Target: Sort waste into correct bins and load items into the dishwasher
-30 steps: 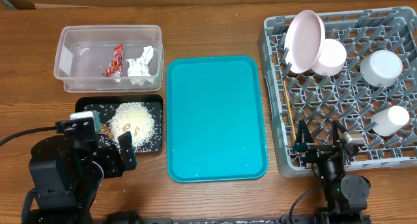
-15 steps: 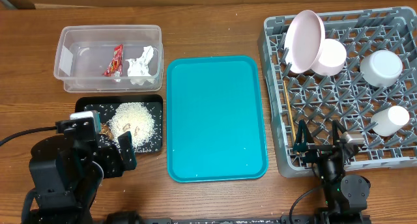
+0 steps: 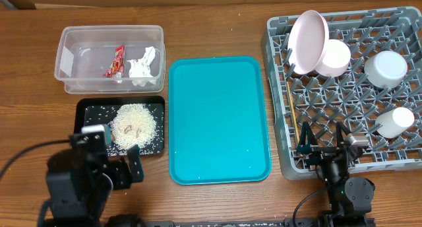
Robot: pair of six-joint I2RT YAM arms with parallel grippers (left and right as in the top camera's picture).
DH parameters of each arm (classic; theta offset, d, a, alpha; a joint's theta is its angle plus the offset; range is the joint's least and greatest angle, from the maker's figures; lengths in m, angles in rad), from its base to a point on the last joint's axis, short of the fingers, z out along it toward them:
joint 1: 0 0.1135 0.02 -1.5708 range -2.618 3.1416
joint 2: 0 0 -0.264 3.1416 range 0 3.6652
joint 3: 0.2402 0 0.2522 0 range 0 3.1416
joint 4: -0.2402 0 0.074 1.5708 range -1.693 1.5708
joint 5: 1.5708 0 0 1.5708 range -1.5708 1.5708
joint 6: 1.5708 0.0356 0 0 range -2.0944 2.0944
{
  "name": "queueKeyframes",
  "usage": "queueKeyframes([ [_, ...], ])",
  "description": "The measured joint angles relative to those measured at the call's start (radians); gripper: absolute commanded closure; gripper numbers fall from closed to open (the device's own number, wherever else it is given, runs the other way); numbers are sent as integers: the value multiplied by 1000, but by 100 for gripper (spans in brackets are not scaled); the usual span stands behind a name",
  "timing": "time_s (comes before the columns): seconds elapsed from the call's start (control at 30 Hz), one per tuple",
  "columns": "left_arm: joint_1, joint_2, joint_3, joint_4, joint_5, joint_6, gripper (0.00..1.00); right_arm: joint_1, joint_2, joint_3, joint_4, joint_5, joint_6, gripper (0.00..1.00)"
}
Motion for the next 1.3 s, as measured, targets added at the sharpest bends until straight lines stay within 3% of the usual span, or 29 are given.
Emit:
queueKeyframes([
  [0.13, -63, -107, -134, 145, -12, 0, 0, 0, 0, 0, -1, 0, 0, 0],
  [0.57, -80, -400, -689, 919, 20, 2, 0, 0, 0, 0, -2, 0, -1, 0],
  [0.97, -80, -550, -929, 1317, 18, 3, 0, 0, 0, 0, -1, 0, 0, 0],
  [1.1, -80, -551, -957, 1292, 14, 3, 0, 0, 0, 0, -1, 0, 0, 0],
  [1.3, -81, -552, -965, 1095, 8, 3, 0, 0, 0, 0, -2, 0, 0, 0],
])
